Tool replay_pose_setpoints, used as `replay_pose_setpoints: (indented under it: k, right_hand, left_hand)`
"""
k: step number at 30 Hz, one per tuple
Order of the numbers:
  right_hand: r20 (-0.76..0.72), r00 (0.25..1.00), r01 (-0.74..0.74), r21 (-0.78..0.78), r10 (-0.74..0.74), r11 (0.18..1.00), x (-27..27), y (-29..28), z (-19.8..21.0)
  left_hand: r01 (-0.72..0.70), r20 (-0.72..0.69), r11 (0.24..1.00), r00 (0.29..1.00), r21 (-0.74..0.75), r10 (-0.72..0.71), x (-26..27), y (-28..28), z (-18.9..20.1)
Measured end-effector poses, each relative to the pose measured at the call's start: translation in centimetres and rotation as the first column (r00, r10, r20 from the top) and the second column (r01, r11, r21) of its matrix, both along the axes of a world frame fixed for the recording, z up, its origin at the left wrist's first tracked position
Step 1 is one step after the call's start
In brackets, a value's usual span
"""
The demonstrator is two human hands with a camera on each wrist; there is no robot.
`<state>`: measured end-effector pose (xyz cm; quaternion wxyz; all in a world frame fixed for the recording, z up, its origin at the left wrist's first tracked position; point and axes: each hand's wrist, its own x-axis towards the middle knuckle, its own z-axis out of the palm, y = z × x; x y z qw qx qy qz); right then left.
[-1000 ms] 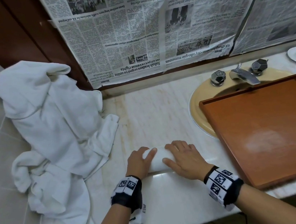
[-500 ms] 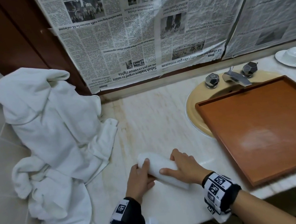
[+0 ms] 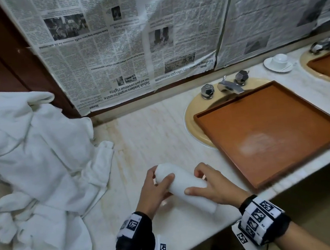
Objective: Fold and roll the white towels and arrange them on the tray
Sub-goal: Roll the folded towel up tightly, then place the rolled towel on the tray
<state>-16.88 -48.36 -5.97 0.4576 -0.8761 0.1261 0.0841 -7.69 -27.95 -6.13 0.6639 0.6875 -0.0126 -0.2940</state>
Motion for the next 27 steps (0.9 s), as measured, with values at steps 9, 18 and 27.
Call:
replay_pose_setpoints:
  k: [9,18,27]
  right_hand:
    - [0.106,0.987,0.116,0.042,-0.120,0.992,-4.2,-10.6,2.8]
    - [0.091,0.966,0.247,-0.056,-0.241,0.968,-5.4,-18.9,0.8]
    - [0.103,0.923,0.372,0.012,-0.371,0.928,-4.1,-18.8,-2.2]
  left_hand:
    - [0.486,0.383,0.769,0.674,0.415,-0.632,2.3,-9.4,3.2]
    - [0.504,0.385,0.661,0.548,0.556,-0.743,1.8,-21.6,3.0]
    - [0.298,0.455,0.809,0.705,0.507,-0.544,0.4,-23.3,-0.5]
